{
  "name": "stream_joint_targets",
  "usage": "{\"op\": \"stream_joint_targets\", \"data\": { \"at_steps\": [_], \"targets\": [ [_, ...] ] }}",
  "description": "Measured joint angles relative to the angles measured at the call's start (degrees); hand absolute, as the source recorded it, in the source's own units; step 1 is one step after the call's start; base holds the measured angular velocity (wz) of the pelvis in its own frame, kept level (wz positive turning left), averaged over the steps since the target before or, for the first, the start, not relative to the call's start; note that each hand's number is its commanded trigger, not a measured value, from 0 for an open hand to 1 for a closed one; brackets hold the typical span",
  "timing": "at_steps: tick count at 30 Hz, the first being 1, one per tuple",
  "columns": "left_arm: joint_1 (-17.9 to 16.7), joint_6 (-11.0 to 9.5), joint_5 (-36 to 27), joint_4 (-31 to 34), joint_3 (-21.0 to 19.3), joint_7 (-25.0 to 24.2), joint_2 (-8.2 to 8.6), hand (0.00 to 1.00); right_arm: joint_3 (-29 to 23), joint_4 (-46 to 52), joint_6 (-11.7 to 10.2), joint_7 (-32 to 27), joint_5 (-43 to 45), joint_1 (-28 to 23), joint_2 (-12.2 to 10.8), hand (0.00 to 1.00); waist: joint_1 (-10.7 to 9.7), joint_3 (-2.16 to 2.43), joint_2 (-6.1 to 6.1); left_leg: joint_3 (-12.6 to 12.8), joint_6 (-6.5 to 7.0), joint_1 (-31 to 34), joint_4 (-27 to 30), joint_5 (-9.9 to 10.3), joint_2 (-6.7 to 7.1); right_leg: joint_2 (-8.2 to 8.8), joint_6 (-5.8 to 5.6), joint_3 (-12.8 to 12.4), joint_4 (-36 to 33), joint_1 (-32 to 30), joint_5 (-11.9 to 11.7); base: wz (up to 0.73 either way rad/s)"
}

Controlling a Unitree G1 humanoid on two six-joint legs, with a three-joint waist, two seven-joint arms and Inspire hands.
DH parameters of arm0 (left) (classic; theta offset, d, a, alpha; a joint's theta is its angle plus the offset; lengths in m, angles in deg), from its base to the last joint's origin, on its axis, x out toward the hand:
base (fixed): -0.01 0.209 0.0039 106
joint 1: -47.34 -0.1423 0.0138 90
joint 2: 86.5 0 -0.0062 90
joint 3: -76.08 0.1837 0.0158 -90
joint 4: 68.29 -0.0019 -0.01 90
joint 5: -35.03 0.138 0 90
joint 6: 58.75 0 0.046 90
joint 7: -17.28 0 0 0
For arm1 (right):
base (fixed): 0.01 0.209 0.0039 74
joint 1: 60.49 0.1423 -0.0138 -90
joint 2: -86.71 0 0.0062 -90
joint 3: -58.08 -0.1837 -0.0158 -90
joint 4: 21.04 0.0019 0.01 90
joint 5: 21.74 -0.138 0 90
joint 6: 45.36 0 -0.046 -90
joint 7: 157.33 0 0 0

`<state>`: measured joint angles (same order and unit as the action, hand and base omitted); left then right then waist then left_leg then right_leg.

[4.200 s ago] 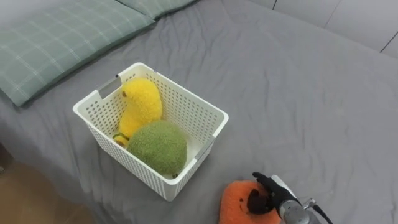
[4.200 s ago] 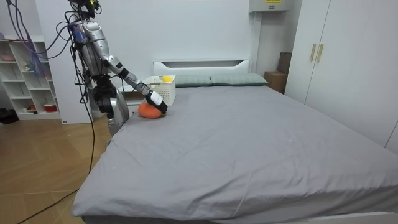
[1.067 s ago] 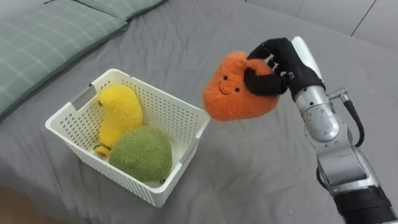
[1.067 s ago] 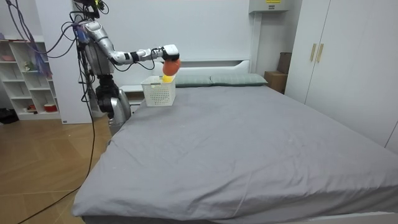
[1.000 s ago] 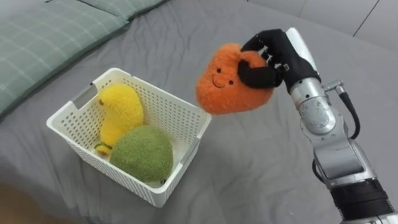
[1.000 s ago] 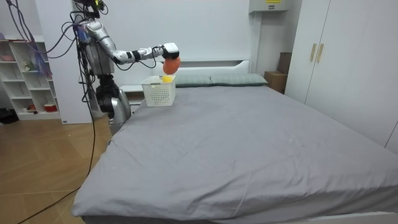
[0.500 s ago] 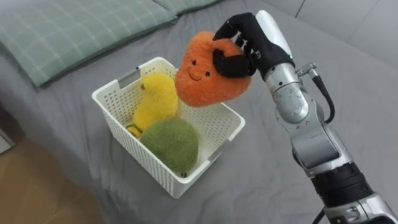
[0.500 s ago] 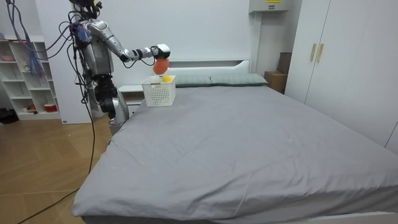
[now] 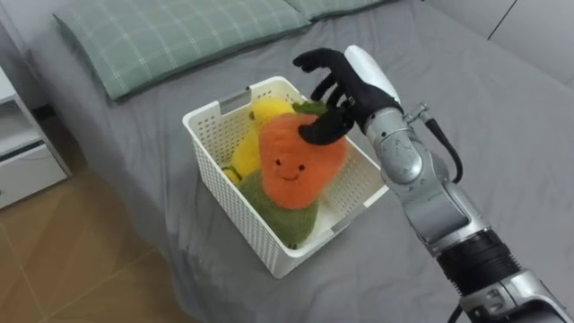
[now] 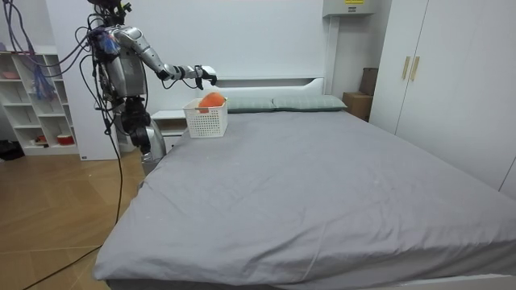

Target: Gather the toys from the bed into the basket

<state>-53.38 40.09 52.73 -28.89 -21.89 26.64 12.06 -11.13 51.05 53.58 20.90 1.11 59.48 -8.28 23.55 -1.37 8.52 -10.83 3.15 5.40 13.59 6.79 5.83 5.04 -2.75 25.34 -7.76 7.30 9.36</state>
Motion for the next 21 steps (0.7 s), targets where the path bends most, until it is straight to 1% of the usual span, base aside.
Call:
{"op": "stream_joint_targets", "data": {
  "at_steps": [7,8,9,11,17,21],
  "targets": [
    [-0.4,0.3,0.0,-0.1,0.1,0.1,-0.03,0.00,0.0,-0.1,0.0,0.0,-0.1,-0.5,0.1,0.00,-0.2,-0.01,-0.01,-0.4,-0.10,-0.1,0.0,-0.3,0.05,-0.06,-0.02,0.0,0.0,0.3,0.0,0.03],
    [-0.4,0.4,0.0,-0.1,0.1,0.2,-0.05,0.00,0.0,-0.2,0.0,0.0,0.0,-0.6,0.1,0.00,-0.3,-0.01,-0.01,-0.4,-0.10,-0.1,0.0,-0.3,0.06,-0.06,-0.02,0.0,0.0,0.3,0.0,0.00],
    [-0.3,0.4,0.0,0.1,0.3,0.2,-0.08,0.00,0.0,-0.6,-0.2,0.0,0.0,-0.6,0.0,0.00,-0.6,-0.10,-0.15,-0.5,-0.16,0.0,0.1,-0.3,0.09,-0.06,-0.02,0.0,0.0,0.3,0.0,0.00],
    [-0.4,0.7,-0.1,0.9,0.6,0.2,-0.05,0.00,0.0,-2.0,-0.2,0.0,0.0,-0.6,0.0,0.00,-0.9,-0.07,-0.10,-0.4,-0.29,0.0,0.1,-0.2,0.09,-0.04,-0.03,-0.1,-0.1,0.2,0.0,0.00],
    [0.9,0.7,0.0,2.5,2.2,0.2,-0.11,0.00,0.0,-5.6,-0.1,0.0,-0.1,-0.6,0.5,0.00,-1.2,0.02,-0.01,0.1,-0.29,0.1,-0.1,-0.4,-0.12,-0.04,-0.03,-0.5,-0.2,-0.4,0.0,-0.05],
    [1.1,0.7,-0.1,2.4,2.5,0.2,-0.13,0.00,0.0,-5.9,-0.1,0.0,-0.3,-0.6,0.9,0.00,-1.1,0.07,0.03,0.9,-0.12,-0.3,-0.7,-0.5,-0.28,-0.04,-0.03,-1.5,-0.1,-0.4,0.0,-0.10]
  ]
}}
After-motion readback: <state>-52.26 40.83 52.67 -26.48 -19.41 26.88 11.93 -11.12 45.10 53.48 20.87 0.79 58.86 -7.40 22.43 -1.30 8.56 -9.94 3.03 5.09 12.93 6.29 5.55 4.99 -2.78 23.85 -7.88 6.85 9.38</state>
